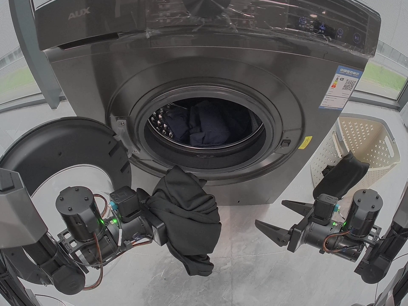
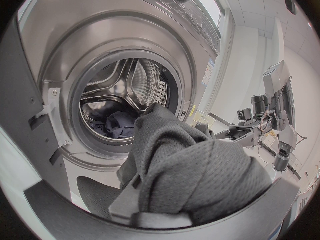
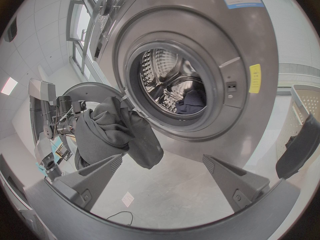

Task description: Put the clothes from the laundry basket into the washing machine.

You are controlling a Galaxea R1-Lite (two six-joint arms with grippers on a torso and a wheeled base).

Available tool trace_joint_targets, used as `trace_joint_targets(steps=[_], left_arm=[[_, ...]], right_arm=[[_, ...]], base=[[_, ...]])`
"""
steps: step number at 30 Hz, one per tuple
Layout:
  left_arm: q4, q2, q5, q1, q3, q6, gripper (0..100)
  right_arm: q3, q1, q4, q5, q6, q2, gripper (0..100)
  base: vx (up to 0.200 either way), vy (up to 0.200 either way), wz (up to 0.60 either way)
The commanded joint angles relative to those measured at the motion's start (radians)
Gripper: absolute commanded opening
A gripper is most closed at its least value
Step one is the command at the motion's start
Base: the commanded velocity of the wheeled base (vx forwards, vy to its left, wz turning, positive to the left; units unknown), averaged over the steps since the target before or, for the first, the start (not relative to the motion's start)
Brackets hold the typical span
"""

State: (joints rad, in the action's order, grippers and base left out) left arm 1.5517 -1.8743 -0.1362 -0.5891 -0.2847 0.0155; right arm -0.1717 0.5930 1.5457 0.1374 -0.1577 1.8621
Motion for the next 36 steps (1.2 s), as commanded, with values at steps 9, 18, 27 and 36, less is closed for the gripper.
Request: trace_joint_targets(steps=[9,18,27,36], left_arm=[[-0.001,-0.014,0.0,0.006,-0.005,0.0,0],[0.001,-0.019,0.0,0.0,-0.002,0.0,0],[0.001,-0.028,0.0,-0.001,0.001,0.001,0],[0.002,-0.034,0.0,-0.02,0.004,0.0,0]], right_arm=[[0.003,0.002,0.001,0.002,0.0,0.009,100],[0.014,0.021,-0.001,0.004,0.001,0.009,100],[0.017,0.022,-0.001,0.004,0.001,0.011,100],[0.017,0.024,-0.001,0.004,0.003,0.009,100]], base=[[0.089,0.0,0.0],[0.111,0.0,0.0],[0.0,0.0,0.0],[0.067,0.0,0.0]])
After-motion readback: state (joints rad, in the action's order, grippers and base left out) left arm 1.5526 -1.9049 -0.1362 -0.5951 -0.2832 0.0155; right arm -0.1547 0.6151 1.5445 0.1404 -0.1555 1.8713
